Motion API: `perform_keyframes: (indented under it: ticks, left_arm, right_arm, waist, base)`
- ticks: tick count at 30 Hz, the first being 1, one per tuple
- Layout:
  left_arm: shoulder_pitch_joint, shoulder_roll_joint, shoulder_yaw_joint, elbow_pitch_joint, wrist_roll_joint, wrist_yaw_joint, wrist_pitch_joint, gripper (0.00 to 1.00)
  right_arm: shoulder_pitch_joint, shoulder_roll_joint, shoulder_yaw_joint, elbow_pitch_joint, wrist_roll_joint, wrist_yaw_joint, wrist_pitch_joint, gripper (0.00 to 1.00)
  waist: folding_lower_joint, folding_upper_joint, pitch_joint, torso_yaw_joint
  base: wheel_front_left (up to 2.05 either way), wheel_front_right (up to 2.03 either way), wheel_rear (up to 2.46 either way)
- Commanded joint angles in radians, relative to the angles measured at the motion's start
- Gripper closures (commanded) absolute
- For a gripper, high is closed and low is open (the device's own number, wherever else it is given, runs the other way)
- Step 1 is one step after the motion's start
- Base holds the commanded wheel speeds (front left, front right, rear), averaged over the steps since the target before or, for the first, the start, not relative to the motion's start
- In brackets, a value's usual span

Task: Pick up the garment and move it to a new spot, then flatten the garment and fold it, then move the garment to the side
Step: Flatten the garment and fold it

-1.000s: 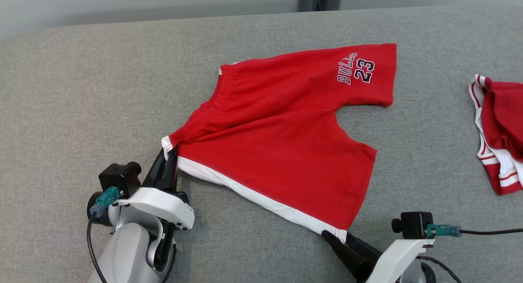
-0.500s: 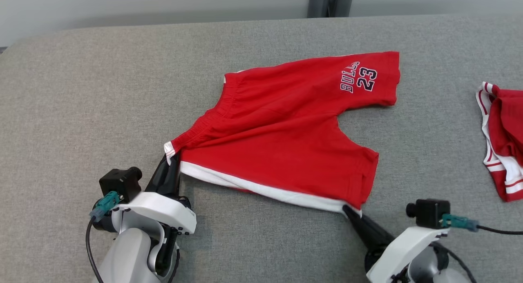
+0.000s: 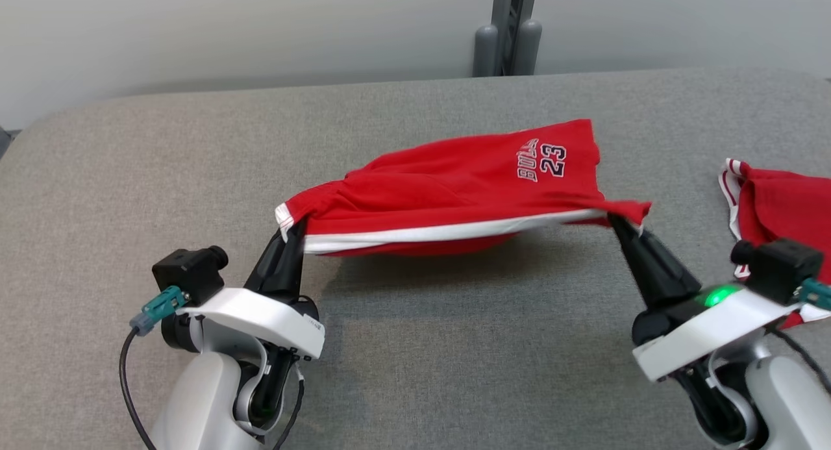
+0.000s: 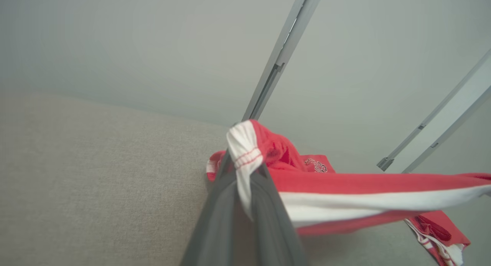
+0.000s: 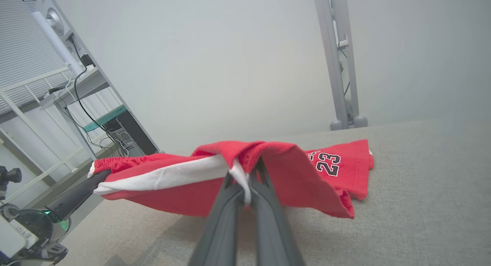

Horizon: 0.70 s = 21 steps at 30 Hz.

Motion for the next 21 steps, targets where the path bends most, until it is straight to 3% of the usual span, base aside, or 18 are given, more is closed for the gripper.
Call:
perform_keyframes:
  ticks: [1,7,18,21]
  left_arm:
    - [0.009,0.008,0.000,-0.037,0.000,0.014,0.019,1.00]
    - [0.038,0.008,0.013,-0.191,-0.054,0.048,0.098,1.00]
    - [-0.001,0.006,0.044,-0.446,-0.286,0.184,0.286,1.00]
    - [-0.060,0.004,0.053,-0.477,-0.346,0.245,0.358,1.00]
  right_arm:
    - [-0.020,-0.016,-0.017,-0.029,-0.018,0.000,-0.021,1.00]
    - [-0.037,-0.010,-0.065,-0.125,-0.077,0.000,-0.053,1.00]
    - [-0.090,0.046,-0.124,-0.213,-0.185,0.000,0.000,1.00]
    - [-0.161,0.061,-0.142,-0.208,-0.216,0.000,0.028,1.00]
  waist:
    - [0.0000,0.0000,-0.023,-0.005]
    - [0.0000,0.0000,-0.059,-0.012]
    - [0.0000,0.0000,-0.050,-0.028]
    - [0.0000,0.0000,-0.017,-0.033]
  base:
    - [0.00,0.00,0.00]
    - [0.00,0.00,0.00]
    - [0.00,0.00,0.00]
    - [0.00,0.00,0.00]
